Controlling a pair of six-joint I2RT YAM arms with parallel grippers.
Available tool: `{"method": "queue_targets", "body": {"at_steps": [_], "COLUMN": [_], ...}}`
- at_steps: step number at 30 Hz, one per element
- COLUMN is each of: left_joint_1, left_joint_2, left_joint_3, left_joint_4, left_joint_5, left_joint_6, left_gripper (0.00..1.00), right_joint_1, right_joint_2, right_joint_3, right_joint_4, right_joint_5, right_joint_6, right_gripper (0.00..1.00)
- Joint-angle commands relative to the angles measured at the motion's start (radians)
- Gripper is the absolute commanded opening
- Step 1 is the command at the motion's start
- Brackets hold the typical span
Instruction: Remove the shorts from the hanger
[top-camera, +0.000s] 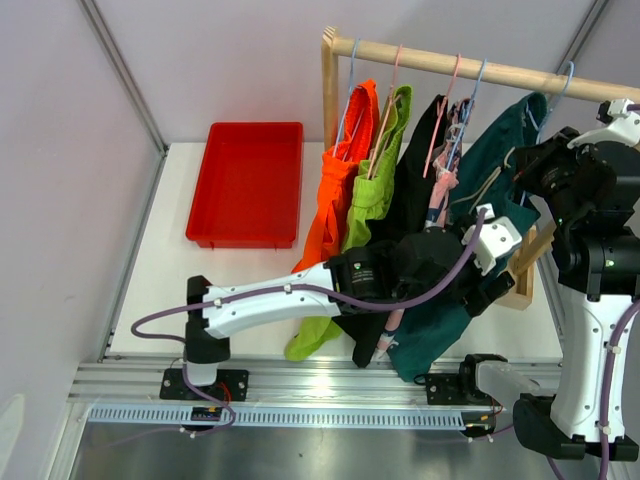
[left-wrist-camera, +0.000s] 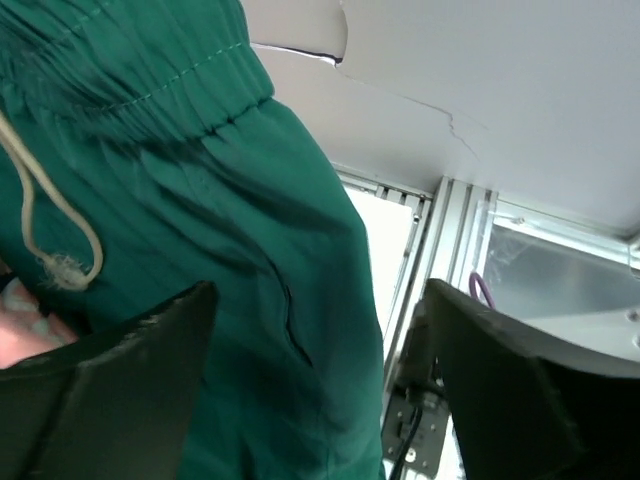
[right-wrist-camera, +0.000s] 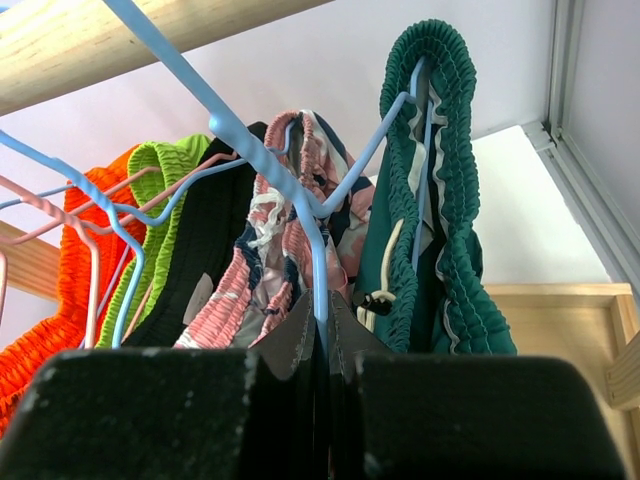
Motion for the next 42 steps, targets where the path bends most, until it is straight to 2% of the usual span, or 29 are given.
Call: {"method": "queue_targets", "body": {"at_steps": [1,3,5,7,13,14,16,17,19,20,24,28,32,38,40,42], "left_joint_1": [0.001,0.006,0.007,0.006,-0.057,-0.072,-0.126,-0.143,-0.195,-0.210,-0.243,-0.240,-0.160,0.018,0.047,0.066], "left_joint_2": [0.037,0.055,0.065,0.062,-0.062,-0.087,-0.164,-0.188,-0.248,-0.262,-0.278,-0.247,-0.181,-0.032,0.051,0.116], "left_joint_3": [-0.009,-0.011,-0.017,-0.022,-0.153,-0.246,-0.316,-0.413,-0.480,-0.561,-0.629,-0.592,-0.481,-0.169,-0.058,-0.017], "left_joint_4": [0.083,0.097,0.105,0.105,0.112,0.133,0.157,0.181,0.210,0.224,0.258,0.256,0.220,0.100,0.062,0.004], "left_joint_5": [-0.015,-0.005,-0.007,-0.021,-0.073,-0.087,-0.117,-0.123,-0.137,-0.140,-0.145,-0.205,-0.191,-0.121,-0.108,-0.108], "left_joint_6": [-0.015,-0.019,-0.023,-0.035,-0.039,-0.042,-0.058,-0.084,-0.112,-0.143,-0.195,-0.151,-0.126,-0.140,-0.137,-0.132], "left_gripper": [0.79,0.66,0.38,0.00,0.00,0.00,0.00,0.00,0.00,0.00,0.00,0.00,0.00,0.00,0.00,0.00], "right_joint_1": [0.004,0.004,0.004,0.004,0.004,0.004,0.004,0.004,0.032,0.032,0.030,0.030,0.030,0.037,0.037,0.035], "right_joint_2": [-0.029,-0.023,-0.023,-0.021,-0.008,-0.003,0.008,0.012,0.022,0.025,0.016,-0.043,-0.115,-0.222,-0.233,-0.235], "right_joint_3": [0.035,0.055,0.073,0.081,0.095,0.104,0.114,0.118,0.125,0.127,0.110,0.062,0.035,0.052,0.087,0.116], "right_joint_4": [0.034,0.013,0.007,0.005,0.001,-0.001,0.001,0.001,-0.001,-0.001,-0.016,-0.061,-0.150,-0.318,-0.375,-0.429], "right_joint_5": [-0.005,-0.011,-0.017,-0.015,0.006,0.008,0.021,0.025,0.040,0.044,0.034,0.017,-0.026,-0.081,-0.090,-0.097], "right_joint_6": [0.013,0.017,0.017,0.016,0.008,0.005,-0.003,-0.006,-0.010,-0.010,-0.003,0.016,0.034,0.068,0.088,0.100], "right_gripper": [0.00,0.00,0.00,0.00,0.00,0.00,0.00,0.00,0.00,0.00,0.00,0.00,0.00,0.00,0.00,0.00]}}
